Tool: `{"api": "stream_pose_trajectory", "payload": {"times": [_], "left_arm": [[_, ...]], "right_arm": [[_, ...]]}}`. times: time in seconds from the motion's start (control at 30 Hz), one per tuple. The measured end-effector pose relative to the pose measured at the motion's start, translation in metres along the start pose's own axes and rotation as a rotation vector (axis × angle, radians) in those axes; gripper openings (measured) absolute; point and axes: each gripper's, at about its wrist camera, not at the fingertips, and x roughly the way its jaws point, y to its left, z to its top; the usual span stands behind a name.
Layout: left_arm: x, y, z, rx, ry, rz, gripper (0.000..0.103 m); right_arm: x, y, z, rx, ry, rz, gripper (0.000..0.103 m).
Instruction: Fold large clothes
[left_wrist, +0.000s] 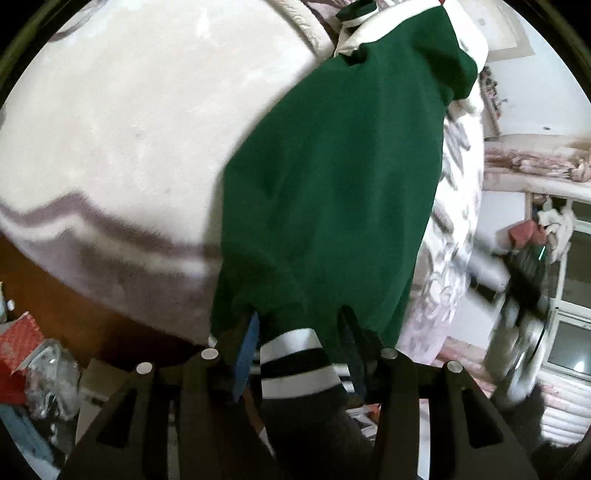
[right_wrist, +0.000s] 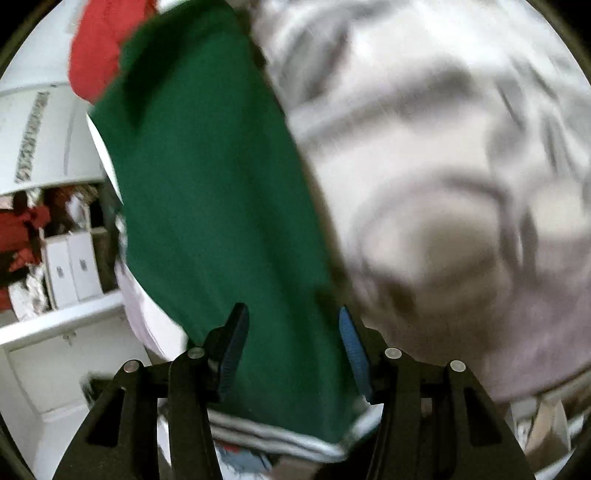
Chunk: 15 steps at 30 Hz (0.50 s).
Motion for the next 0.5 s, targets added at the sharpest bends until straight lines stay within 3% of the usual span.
{"api": "stream_pose_trajectory", "payload": {"times": [0.13,0.2,0.3,0.4,0.5], "left_arm": [[-0.013,0.019,-0.026,-0.127,0.021,0.052,0.041],[-0.022,0.023,-0.019,-0.252,-0.005,0.02,0.041],[-0.027,0.007,0.019,-0.35,-0.127,-0.084,0.041],[-0.022,-0.039,0.08,-0.275,-0.244,-0.156,0.042],[0.003,-0.109,0.152,-0.086,-0.324,-0.108,0.042]], "right_arm": [[-0.012,0.044,0.09,-0.047,-0.075,0.061,0.053],[-0.003,0.085,0.137,-0.073,-0.102,0.083,0.053],[0.003,0.118,0.204,-0.099,-0.141,0.083,0.053],[0.019,0.13,0.258,-0.075,-0.155,0.084,0.053],[0.043,0.134,0.307,-0.052,-0.182,0.081,0.053]]}}
